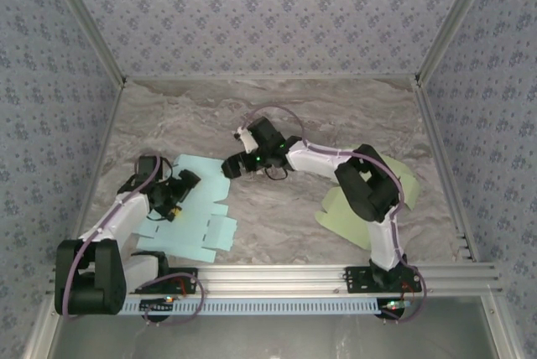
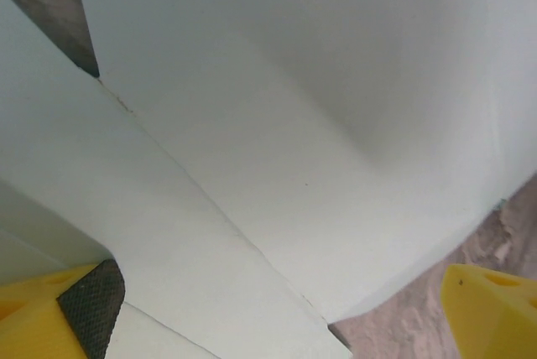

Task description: Fold the paper box

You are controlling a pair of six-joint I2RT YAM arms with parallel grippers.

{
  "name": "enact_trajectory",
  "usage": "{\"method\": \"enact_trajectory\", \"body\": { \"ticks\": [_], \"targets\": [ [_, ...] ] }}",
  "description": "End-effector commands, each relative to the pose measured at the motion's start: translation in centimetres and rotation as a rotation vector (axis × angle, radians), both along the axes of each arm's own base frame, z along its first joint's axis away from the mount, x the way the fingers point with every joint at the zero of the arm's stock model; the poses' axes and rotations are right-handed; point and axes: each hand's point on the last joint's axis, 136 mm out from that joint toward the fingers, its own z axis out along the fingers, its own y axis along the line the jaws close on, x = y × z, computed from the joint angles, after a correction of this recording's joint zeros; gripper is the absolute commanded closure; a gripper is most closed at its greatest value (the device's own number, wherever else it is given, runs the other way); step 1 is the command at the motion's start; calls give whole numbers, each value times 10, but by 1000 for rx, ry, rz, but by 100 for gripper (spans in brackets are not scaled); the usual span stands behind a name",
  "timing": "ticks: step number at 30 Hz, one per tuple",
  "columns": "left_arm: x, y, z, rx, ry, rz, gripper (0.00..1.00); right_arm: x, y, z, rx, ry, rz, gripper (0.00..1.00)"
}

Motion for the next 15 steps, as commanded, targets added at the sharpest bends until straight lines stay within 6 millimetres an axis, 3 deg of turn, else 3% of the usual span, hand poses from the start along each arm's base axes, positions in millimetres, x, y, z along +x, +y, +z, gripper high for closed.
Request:
{"method": "enact_trajectory", "body": {
  "ticks": [1,5,9,12,15],
  "targets": [
    [9,-12,23,-91,-20,-18,1,0,23,5,150,244,-125,5],
    [15,-4,52,-110,-64,-13,1,-1,29,-1,218,355,-232,7],
    [20,9,68,-89,-111,4,1,4,14,-13,169,354,-298,7],
    [22,16,64,-61,-100,19,1,5,13,-18,204,413,-321,8],
    [23,18,48,-67,-81,55,1,-6,22,-18,216,456,-322,9]
  ]
}}
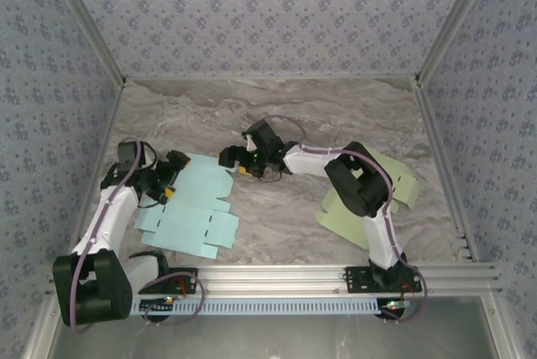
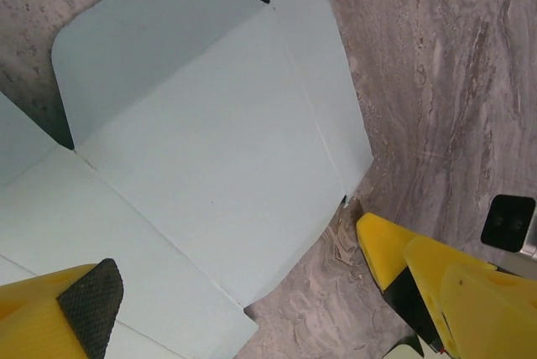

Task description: Fold the paper box

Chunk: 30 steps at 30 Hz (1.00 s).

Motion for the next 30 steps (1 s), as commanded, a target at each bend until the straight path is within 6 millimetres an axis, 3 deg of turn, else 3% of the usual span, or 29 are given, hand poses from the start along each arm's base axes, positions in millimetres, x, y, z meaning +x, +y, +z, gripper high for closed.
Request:
{"method": "enact_trajectory", "body": {
  "ticks": [1,7,17,23,30],
  "targets": [
    [-2,3,-18,-5,36,28,1,-10,11,0,40,75,-36,9],
    [-1,13,-40,51,73,52,1,-17,19,-10,14,80,-53,8],
    [-9,15,-67,67,139,51,1,-17,9,-18,-105,-4,27,6],
    [-5,13,-72,52,155,45,1,10,-4,-11,-117,-48,43,4],
    [-4,16,-77,64,164,54,1,52,-9,-9,-80,-119,213,4]
  ]
}}
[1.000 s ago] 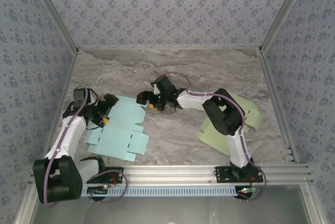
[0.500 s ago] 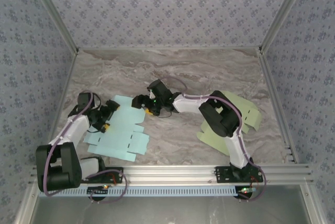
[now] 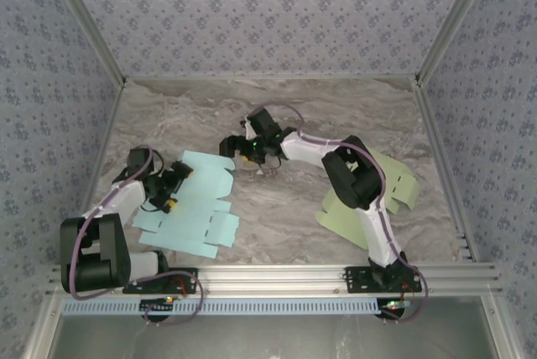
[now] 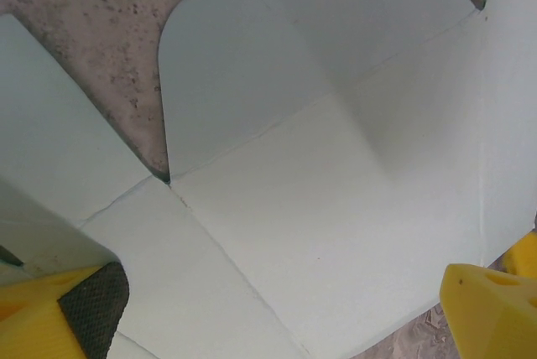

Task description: Fold the paper box

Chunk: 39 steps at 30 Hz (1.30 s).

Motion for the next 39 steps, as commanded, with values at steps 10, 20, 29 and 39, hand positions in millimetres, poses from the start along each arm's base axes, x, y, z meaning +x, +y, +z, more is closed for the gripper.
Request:
{"method": "enact_trajectory", "body": {
  "ticks": [10,20,29,39],
  "targets": [
    [-4,4,-12,15,37,15,1,-10,28,-13,124,142,281,7],
    [1,-1,-6,-18,13,3,1,-42,58,-2,235,223,431,29],
    [3,1,23,1,-37,0,1,-41,57,22,300,200,472,42],
    [-9,1,13,9,-4,-10,1,-42,47,41,356,229,528,38]
  ]
}}
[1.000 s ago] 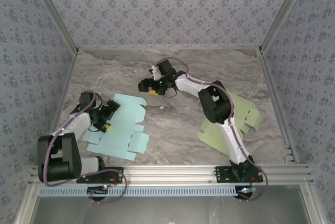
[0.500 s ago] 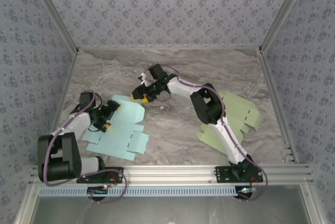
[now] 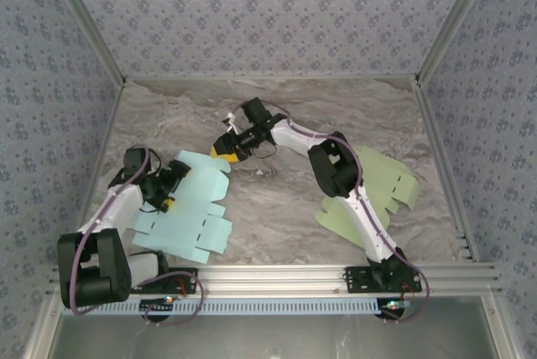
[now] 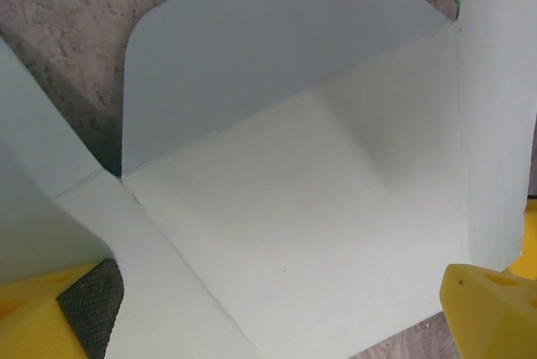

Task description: Fold the paper box

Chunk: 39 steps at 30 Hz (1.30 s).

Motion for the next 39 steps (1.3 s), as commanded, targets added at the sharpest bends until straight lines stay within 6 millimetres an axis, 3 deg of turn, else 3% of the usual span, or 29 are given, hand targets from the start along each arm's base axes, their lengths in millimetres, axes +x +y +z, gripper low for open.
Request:
{"method": "enact_trajectory", "body": {
  "ticks": [1,11,19,23,25,28,31,35,39],
  "targets": [
    [-4,-3,-7,-12,38,-18,1,-13,3,21,58,19,74,39],
    [-1,-8,-11,-43,46,-16,1,-26,13,-1,13,61,97,53],
    [4,-9,-8,-48,21,-22,1,-22,6,-12,-5,52,99,80],
    [9,-11,-3,-63,17,-23,1,-17,0,-8,-10,35,96,91],
    [14,-12,6,-71,1,-30,1,-13,-3,-5,-13,18,89,100],
    [23,-12,28,-69,-47,-34,1,-7,-9,1,-19,-27,73,100],
    [33,-11,63,-65,-98,-33,1,-1,-14,17,-20,-106,60,100],
    [41,-10,110,-86,-129,8,1,12,-30,58,-30,-279,24,100],
    [41,-21,141,-169,-84,24,1,19,-56,105,-81,-538,25,100]
  ]
}}
